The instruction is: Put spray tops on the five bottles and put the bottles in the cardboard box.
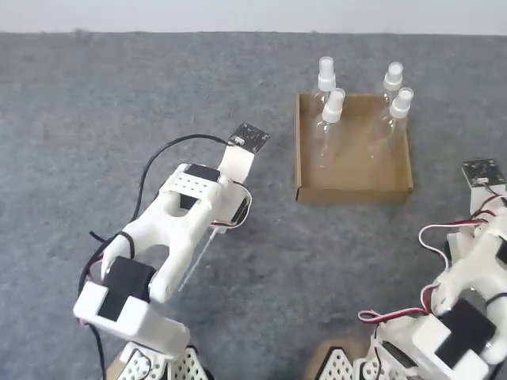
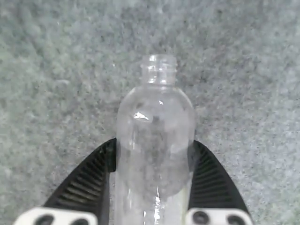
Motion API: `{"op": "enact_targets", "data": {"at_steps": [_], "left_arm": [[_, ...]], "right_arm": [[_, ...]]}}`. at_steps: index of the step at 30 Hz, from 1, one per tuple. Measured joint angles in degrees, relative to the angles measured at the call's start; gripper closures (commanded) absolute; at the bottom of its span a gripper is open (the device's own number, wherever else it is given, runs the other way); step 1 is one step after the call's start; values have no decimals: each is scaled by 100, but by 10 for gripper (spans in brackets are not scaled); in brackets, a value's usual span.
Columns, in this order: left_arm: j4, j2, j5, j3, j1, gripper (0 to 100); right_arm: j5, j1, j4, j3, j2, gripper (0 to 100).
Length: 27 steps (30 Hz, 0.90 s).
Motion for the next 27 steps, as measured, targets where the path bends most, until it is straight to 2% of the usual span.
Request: {"op": "enact_targets", "data": {"at_steps": [14,27], "left_arm": [[-35,-26,510,167,9,946],[-26,-26,598,167,-79,945]], "right_arm": [[0,9,-88,264,-26,913],[-53,9,-97,413,-88,913]]}}
